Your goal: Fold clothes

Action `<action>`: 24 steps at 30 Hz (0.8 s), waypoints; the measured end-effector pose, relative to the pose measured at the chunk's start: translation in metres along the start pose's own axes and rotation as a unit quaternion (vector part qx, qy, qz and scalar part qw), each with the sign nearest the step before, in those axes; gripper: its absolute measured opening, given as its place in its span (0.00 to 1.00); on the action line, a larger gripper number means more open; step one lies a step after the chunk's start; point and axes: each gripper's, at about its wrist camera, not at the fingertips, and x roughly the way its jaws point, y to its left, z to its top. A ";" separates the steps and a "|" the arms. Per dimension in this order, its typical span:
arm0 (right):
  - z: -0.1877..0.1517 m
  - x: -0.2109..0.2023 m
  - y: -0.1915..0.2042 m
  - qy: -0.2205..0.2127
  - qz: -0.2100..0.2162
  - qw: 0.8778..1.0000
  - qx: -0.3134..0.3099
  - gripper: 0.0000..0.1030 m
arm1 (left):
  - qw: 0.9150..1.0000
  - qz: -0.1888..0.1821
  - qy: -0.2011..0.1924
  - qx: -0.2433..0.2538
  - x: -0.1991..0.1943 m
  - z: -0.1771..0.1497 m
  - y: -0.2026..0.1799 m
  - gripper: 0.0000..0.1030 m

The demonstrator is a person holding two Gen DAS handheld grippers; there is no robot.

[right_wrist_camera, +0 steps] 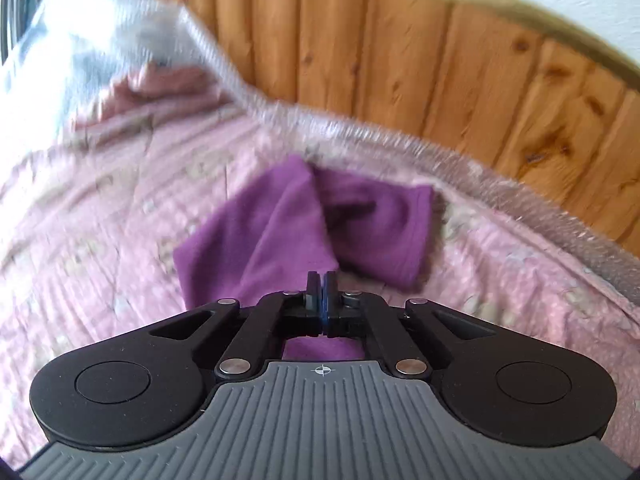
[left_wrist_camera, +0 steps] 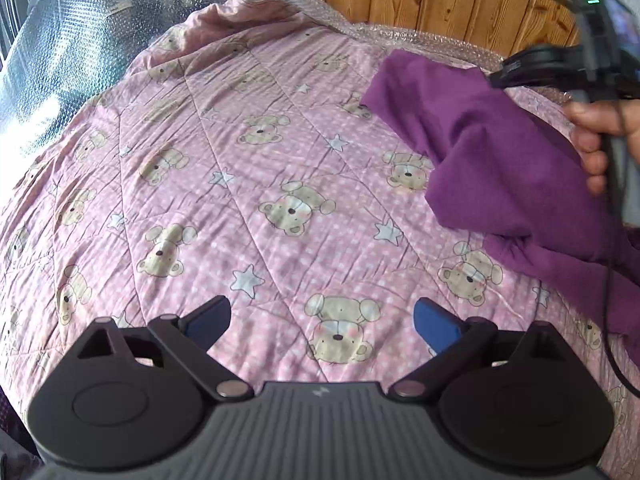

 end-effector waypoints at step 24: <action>-0.032 -0.019 -0.032 0.018 0.008 1.000 -0.021 0.82 | 0.996 -0.043 0.014 0.079 0.007 0.007 -0.092 0.99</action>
